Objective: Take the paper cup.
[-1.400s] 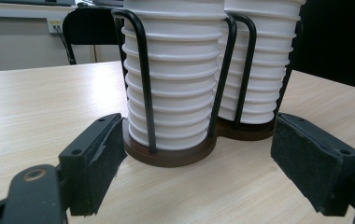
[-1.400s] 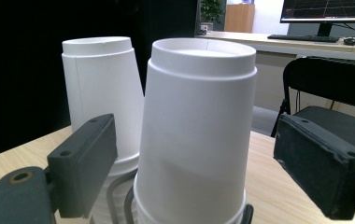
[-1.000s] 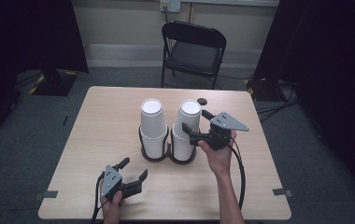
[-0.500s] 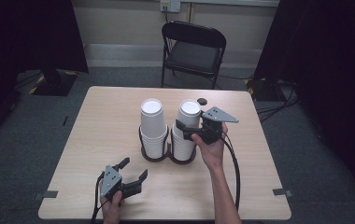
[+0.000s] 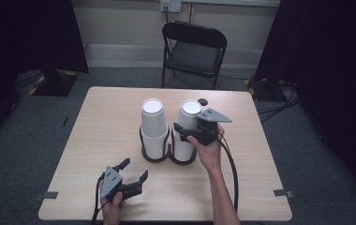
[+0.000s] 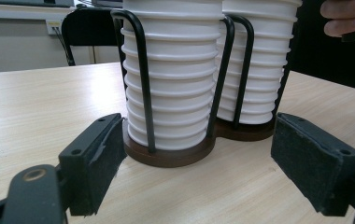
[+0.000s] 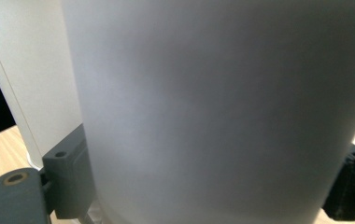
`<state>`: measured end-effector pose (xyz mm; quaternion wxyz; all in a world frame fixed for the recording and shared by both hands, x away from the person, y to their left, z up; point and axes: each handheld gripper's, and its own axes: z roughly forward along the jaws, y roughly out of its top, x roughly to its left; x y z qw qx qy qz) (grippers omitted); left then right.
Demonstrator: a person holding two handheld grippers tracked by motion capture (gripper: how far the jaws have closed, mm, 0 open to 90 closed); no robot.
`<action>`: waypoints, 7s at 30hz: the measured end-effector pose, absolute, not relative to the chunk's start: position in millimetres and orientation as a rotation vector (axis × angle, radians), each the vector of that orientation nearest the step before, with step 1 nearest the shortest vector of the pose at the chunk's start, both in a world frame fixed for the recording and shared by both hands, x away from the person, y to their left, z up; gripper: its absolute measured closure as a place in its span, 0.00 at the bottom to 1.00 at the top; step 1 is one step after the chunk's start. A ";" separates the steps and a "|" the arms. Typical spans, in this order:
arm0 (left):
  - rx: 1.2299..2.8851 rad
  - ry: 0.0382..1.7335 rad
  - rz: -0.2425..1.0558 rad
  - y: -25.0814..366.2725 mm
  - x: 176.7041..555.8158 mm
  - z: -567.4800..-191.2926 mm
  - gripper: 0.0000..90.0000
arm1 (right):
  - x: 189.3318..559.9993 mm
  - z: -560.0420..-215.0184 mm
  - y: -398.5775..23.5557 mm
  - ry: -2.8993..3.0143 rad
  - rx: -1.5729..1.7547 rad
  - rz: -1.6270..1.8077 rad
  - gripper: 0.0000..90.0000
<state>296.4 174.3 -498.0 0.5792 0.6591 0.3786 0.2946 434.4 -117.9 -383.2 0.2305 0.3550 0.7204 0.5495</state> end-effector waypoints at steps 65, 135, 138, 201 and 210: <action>1.542 0.884 0.680 173.5 296.6 -498.0 0.19 | 424.3 -333.1 -131.2 1.852 0.866 1.676 0.16; 1.551 0.927 0.680 172.9 299.3 -497.3 0.23 | 370.3 -348.1 -206.3 1.656 1.075 1.753 0.16; 1.552 0.939 0.677 173.0 300.3 -497.2 0.21 | 368.8 -352.3 -206.3 1.670 1.091 1.757 0.16; 1.573 0.693 0.419 137.3 305.2 -492.8 0.34 | 315.9 -460.3 -139.8 1.792 1.292 2.191 0.17; 1.566 0.646 0.396 130.4 305.1 -494.1 0.40 | 310.7 -461.4 -136.6 1.791 1.335 2.250 0.17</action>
